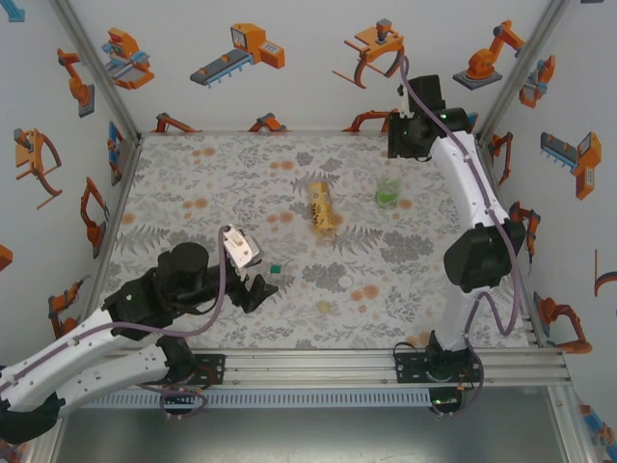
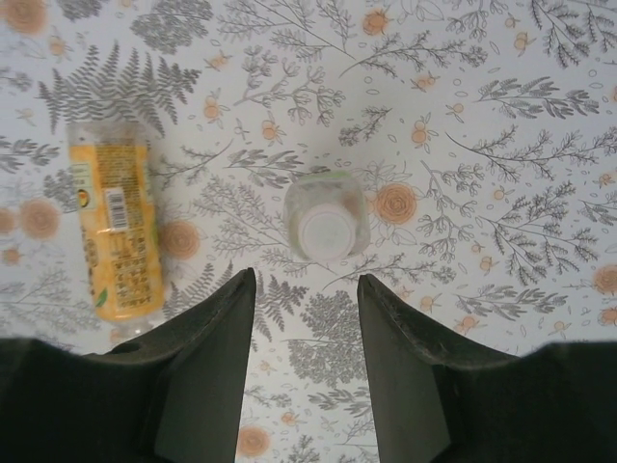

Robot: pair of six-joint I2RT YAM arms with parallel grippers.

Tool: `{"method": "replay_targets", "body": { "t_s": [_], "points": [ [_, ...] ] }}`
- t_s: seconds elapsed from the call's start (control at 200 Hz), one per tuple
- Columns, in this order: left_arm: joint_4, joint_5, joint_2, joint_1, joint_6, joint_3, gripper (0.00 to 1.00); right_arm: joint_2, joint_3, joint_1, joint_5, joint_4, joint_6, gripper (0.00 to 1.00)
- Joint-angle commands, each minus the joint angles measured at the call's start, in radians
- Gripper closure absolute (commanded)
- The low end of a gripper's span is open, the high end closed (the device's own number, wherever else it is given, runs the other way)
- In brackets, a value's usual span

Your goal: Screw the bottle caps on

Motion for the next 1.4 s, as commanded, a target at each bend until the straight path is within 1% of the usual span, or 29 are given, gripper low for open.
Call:
{"method": "replay_targets", "body": {
  "t_s": [0.0, 0.235, 0.461, 0.486, 0.571, 0.621, 0.896, 0.956, 1.026, 1.051, 1.392],
  "points": [
    [0.013, -0.011, -0.028, -0.004, -0.036, -0.016, 0.33, -0.04, 0.021, 0.045, -0.007, -0.06, 0.041, 0.54],
    [-0.013, -0.009, -0.066, -0.004, -0.082, -0.035, 0.34, -0.043, -0.047, 0.168, 0.035, -0.048, 0.118, 0.53],
    [-0.016, -0.001, -0.107, -0.006, -0.098, -0.057, 0.34, -0.027, -0.18, 0.282, 0.059, 0.056, 0.248, 0.49],
    [-0.017, -0.003, -0.113, -0.006, -0.099, -0.06, 0.34, -0.023, -0.192, 0.292, 0.061, 0.066, 0.259, 0.48],
    [-0.028, -0.009, -0.133, -0.005, -0.101, -0.069, 0.34, -0.005, -0.227, 0.322, 0.065, 0.096, 0.296, 0.35],
    [-0.038, -0.013, -0.146, -0.004, -0.102, -0.073, 0.34, 0.006, -0.242, 0.337, 0.063, 0.113, 0.313, 0.31],
    [-0.043, -0.046, -0.213, -0.005, -0.127, -0.122, 0.33, 0.076, -0.296, 0.375, 0.063, 0.19, 0.365, 0.27],
    [-0.052, -0.053, -0.22, -0.005, -0.132, -0.131, 0.33, 0.098, -0.299, 0.377, 0.062, 0.2, 0.368, 0.23],
    [-0.066, -0.063, -0.231, -0.003, -0.134, -0.137, 0.33, 0.123, -0.296, 0.378, 0.062, 0.203, 0.372, 0.13],
    [-0.069, -0.067, -0.236, -0.004, -0.135, -0.139, 0.33, 0.131, -0.296, 0.378, 0.061, 0.206, 0.373, 0.11],
    [-0.083, -0.085, -0.258, -0.004, -0.145, -0.151, 0.32, 0.227, -0.281, 0.38, 0.051, 0.243, 0.383, 0.12]
  ]
}}
